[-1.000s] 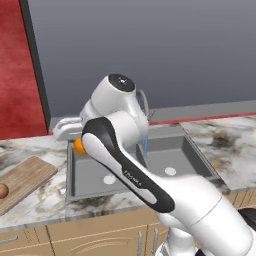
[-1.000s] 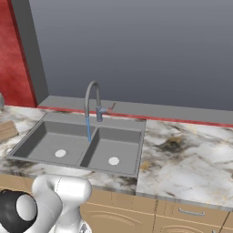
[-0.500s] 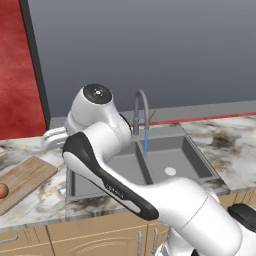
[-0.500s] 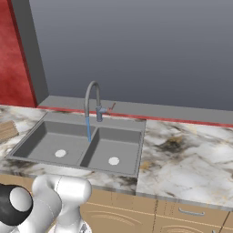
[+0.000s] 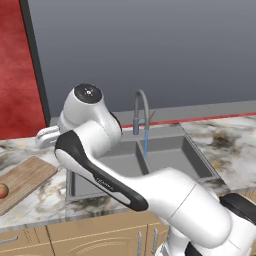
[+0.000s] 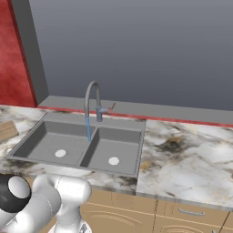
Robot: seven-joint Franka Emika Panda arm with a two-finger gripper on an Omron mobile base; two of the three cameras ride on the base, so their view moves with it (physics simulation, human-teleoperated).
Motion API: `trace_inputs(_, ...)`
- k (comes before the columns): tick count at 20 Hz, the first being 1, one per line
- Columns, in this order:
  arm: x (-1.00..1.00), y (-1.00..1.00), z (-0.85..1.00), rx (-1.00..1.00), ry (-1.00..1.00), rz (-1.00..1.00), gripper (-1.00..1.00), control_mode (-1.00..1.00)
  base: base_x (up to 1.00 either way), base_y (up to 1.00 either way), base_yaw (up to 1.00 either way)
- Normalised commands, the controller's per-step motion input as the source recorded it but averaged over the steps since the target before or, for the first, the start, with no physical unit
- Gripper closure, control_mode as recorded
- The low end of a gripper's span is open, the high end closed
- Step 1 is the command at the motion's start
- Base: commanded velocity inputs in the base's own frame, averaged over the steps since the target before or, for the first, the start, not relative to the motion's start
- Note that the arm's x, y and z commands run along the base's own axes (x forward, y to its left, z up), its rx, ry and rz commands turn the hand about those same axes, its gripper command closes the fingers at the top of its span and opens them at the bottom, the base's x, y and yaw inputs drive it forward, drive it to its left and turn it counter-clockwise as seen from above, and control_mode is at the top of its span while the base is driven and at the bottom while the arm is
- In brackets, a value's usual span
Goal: Pick the peach, orange from the sink and place them on the cutting board to airdry. Then turn off the sink faucet.
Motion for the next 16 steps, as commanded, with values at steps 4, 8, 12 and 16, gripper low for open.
trace_inputs(4, 0.16, 0.25, -0.12, -0.03, 0.0, 0.0, 1.0, -1.0, 0.0, 0.0, 0.0)
trace_inputs(8, 0.27, 0.16, -0.16, 0.0, 0.0, 0.0, 1.0, -1.0, 0.0, 0.0, 0.0)
trace_inputs(12, 0.29, 0.17, -0.16, 0.0, 0.0, 0.0, 1.0, -1.0, 0.0, 0.0, 0.0)
trace_inputs(16, 0.28, 0.25, -0.2, 0.0, 0.02, 0.0, 1.0, -1.0, 0.0, 0.0, 0.0)
